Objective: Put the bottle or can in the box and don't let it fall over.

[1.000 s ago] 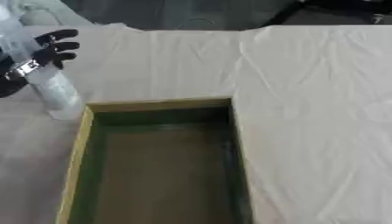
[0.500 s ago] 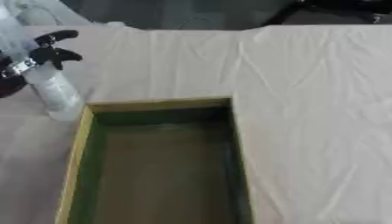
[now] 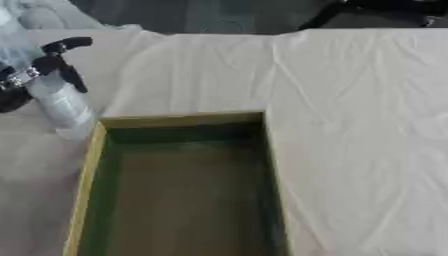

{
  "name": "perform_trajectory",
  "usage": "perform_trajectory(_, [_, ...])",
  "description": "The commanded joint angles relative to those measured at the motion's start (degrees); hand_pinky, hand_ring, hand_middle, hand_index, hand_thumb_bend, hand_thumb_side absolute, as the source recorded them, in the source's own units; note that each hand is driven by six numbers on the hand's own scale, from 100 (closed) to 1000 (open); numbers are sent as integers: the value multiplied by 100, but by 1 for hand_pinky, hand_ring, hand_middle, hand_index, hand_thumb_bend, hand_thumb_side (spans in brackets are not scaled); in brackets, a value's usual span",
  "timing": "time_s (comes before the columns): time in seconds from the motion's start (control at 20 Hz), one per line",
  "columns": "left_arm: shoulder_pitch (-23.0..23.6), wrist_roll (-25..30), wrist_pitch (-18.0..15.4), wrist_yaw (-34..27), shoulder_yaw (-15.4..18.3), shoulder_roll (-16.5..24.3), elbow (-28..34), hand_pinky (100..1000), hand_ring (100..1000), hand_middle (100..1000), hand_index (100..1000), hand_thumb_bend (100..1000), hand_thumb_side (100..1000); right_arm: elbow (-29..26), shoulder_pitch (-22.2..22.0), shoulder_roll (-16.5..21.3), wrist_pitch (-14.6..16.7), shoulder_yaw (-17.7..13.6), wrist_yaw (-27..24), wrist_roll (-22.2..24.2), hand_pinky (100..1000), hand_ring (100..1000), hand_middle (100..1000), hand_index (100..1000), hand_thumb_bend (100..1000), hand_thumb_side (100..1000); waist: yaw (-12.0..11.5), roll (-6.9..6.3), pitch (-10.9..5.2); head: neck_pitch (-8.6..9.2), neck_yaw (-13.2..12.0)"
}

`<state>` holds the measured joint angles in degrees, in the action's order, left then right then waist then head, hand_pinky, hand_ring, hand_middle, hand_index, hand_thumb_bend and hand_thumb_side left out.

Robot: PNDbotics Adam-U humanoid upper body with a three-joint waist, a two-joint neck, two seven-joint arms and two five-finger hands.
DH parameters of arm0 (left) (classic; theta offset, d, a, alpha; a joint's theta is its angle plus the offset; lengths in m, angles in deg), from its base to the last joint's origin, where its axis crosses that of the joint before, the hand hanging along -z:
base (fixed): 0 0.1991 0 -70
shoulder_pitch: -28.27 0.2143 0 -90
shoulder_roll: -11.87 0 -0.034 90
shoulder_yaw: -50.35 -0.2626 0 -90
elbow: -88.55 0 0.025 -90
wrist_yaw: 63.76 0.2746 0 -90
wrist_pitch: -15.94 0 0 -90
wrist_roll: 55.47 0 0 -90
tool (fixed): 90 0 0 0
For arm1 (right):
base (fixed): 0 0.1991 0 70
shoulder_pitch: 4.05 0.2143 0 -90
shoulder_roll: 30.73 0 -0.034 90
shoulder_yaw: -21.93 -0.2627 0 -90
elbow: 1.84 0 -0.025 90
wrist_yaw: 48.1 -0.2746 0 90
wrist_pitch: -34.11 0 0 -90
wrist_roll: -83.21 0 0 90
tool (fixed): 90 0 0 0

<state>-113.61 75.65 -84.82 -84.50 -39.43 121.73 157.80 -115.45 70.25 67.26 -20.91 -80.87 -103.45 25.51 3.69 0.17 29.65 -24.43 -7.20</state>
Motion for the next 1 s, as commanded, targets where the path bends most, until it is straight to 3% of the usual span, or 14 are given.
perform_trajectory(0.05, [-43, -22, -41, 6, -14, 74, -1, 472, 461, 1000, 125, 100, 668, -98, -11, 66, 501, -83, -64, 553, 979, 776, 839, 948, 100, 591, 10, 15, -79, 71, 3])
perform_trajectory(0.25, [-47, -67, -53, -70, -29, 75, 7, 428, 422, 1000, 110, 100, 672, -98, -5, 58, 477, -85, -67, 559, 979, 776, 839, 948, 100, 591, 8, 18, -76, 65, 1])
perform_trajectory(0.5, [-50, -129, -64, -70, -28, 77, -11, 447, 431, 1000, 100, 157, 695, -98, -4, 57, 468, -82, -72, 565, 979, 776, 839, 948, 100, 590, 11, 26, -81, 65, 10])
perform_trajectory(0.65, [-47, -187, -117, -53, -26, 70, -11, 456, 423, 1000, 100, 100, 652, -98, -6, 53, 464, -86, -77, 563, 980, 776, 839, 949, 100, 592, 4, 28, -82, 60, 15])
perform_trajectory(1.0, [-51, -392, -144, -259, -56, 60, 81, 445, 397, 998, 100, 100, 571, -98, -3, 42, 445, -80, -67, 556, 980, 777, 840, 948, 100, 592, 0, 33, -84, 90, 34])
